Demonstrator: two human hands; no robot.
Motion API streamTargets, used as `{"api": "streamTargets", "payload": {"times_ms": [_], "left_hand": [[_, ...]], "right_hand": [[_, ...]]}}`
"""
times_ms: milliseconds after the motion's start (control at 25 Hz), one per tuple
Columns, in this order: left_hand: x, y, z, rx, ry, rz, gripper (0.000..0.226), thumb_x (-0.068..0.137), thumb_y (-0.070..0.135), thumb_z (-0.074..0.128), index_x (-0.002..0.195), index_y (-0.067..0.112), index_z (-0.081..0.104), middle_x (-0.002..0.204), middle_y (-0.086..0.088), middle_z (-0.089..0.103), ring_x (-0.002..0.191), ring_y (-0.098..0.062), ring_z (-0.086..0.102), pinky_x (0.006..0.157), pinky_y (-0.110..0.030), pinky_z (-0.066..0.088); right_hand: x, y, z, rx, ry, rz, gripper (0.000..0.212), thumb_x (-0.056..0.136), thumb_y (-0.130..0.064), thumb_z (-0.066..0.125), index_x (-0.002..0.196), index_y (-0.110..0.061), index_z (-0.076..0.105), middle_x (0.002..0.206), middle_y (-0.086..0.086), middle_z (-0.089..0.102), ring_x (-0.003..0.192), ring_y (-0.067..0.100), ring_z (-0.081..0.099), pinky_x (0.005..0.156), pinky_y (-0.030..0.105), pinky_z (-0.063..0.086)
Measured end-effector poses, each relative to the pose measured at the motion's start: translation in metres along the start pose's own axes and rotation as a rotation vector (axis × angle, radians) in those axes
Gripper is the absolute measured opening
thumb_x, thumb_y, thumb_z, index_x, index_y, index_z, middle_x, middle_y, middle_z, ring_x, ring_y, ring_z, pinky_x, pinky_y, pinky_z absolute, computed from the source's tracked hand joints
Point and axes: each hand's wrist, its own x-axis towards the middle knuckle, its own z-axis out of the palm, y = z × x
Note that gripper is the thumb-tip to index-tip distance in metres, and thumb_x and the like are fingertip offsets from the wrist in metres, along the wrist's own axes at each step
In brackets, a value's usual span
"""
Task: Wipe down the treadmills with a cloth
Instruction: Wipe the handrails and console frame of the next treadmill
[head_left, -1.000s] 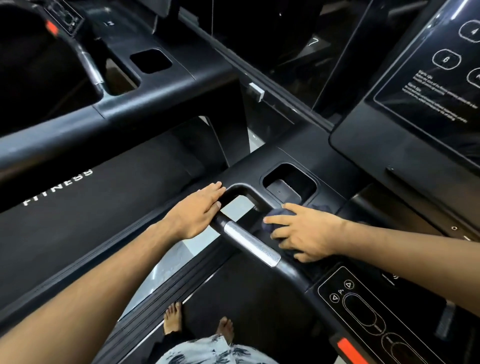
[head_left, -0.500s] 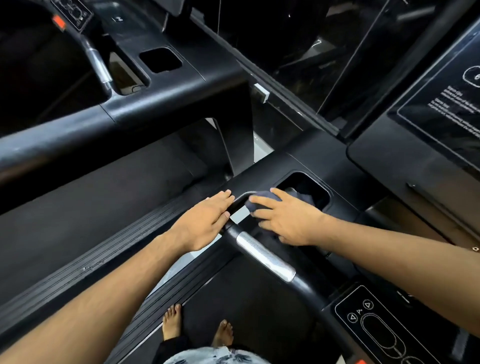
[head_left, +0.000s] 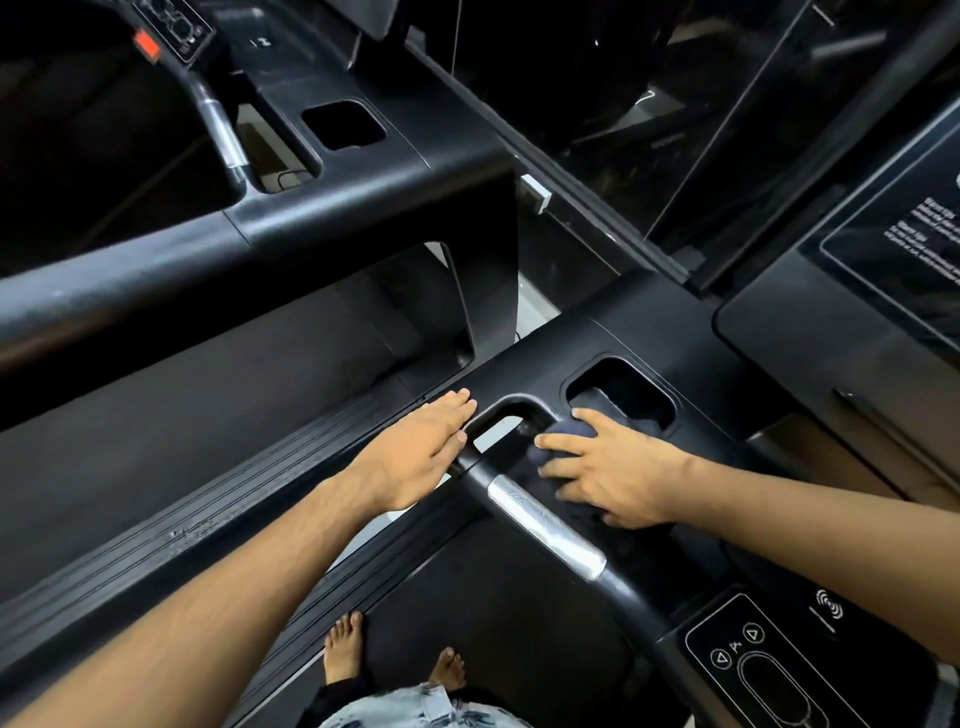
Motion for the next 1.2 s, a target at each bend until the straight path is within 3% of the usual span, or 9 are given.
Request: {"api": "streamTargets", "payload": {"times_ms": [80,160,360,480,680,880,960,1080,1200], "left_hand": [[-0.003,0.001,-0.001,-0.019,0.001,-0.016,0.050,0.105,0.028,0.032,0.153,0.018,0.024,0.161,0.007,0.014,0.147,-0.001,0.007,0.115,-0.015,0.001],[-0.007,-0.002,-0.003,-0.034,0.002,-0.042,0.050,0.105,0.028,0.032,0.153,0.018,0.024,0.161,0.007,0.015,0.146,-0.001,0.008,0.117,-0.016,0.002],[-0.015,-0.004,-0.004,-0.071,0.036,-0.099,0.049,0.105,0.027,0.032,0.153,0.018,0.026,0.161,0.005,0.017,0.147,-0.002,0.010,0.121,-0.022,0.006],[-0.016,-0.004,-0.008,-0.047,0.037,-0.102,0.050,0.105,0.027,0.031,0.153,0.017,0.024,0.161,0.004,0.015,0.148,-0.004,0.009,0.120,-0.021,0.004],[-0.023,-0.005,-0.008,0.001,0.005,-0.097,0.051,0.105,0.030,0.029,0.154,0.017,0.021,0.162,0.005,0.011,0.148,-0.004,0.006,0.121,-0.024,0.005],[-0.026,0.000,-0.011,0.045,-0.013,-0.111,0.052,0.105,0.031,0.029,0.154,0.018,0.020,0.162,0.006,0.010,0.148,-0.004,0.005,0.122,-0.026,0.005],[-0.027,-0.001,-0.010,0.066,-0.009,-0.106,0.052,0.105,0.031,0.028,0.155,0.018,0.019,0.162,0.006,0.010,0.148,-0.004,0.004,0.123,-0.030,0.007],[-0.030,0.002,-0.008,0.066,-0.002,-0.111,0.052,0.105,0.031,0.028,0.154,0.018,0.019,0.162,0.006,0.010,0.148,-0.005,0.004,0.122,-0.030,0.007],[-0.030,0.008,-0.011,0.073,-0.009,-0.113,0.051,0.106,0.030,0.028,0.155,0.019,0.019,0.162,0.008,0.009,0.148,-0.004,0.004,0.121,-0.026,0.005]], "right_hand": [[0.025,0.010,-0.010,-0.012,0.037,0.083,0.027,0.089,-0.034,0.063,0.115,-0.028,0.066,0.136,-0.005,0.052,0.138,0.026,0.035,0.090,0.051,0.040],[0.047,0.018,-0.015,-0.144,0.169,-0.042,0.017,0.092,-0.024,0.061,0.107,-0.025,0.069,0.120,-0.004,0.058,0.127,0.028,0.041,0.087,0.047,0.041],[0.071,0.048,-0.036,-0.459,0.314,-0.527,0.022,0.095,-0.015,0.052,0.110,-0.019,0.068,0.112,-0.003,0.064,0.133,0.027,0.043,0.103,0.045,0.040],[0.075,0.059,-0.035,-0.423,0.298,-0.411,0.032,0.095,-0.022,0.052,0.122,-0.019,0.069,0.127,-0.006,0.066,0.143,0.021,0.038,0.115,0.050,0.033],[0.048,0.027,-0.008,0.012,0.215,0.024,0.041,0.081,-0.041,0.053,0.114,-0.024,0.072,0.132,-0.007,0.061,0.141,0.025,0.041,0.101,0.049,0.043],[0.032,0.016,-0.006,0.192,0.261,0.031,0.035,0.078,-0.029,0.069,0.112,-0.026,0.074,0.133,-0.002,0.062,0.133,0.030,0.048,0.108,0.053,0.037],[0.011,0.011,0.001,0.091,0.184,-0.089,0.031,0.070,-0.040,0.067,0.099,-0.031,0.074,0.127,-0.012,0.063,0.140,0.020,0.040,0.113,0.051,0.025],[0.015,0.009,-0.011,0.056,0.074,-0.008,0.040,0.076,-0.042,0.065,0.115,-0.034,0.069,0.139,-0.015,0.054,0.149,0.017,0.022,0.118,0.052,0.005],[0.005,0.001,-0.009,0.039,0.036,0.079,0.037,0.078,-0.040,0.064,0.114,-0.034,0.067,0.144,-0.016,0.048,0.151,0.018,0.016,0.109,0.052,0.026]]}}
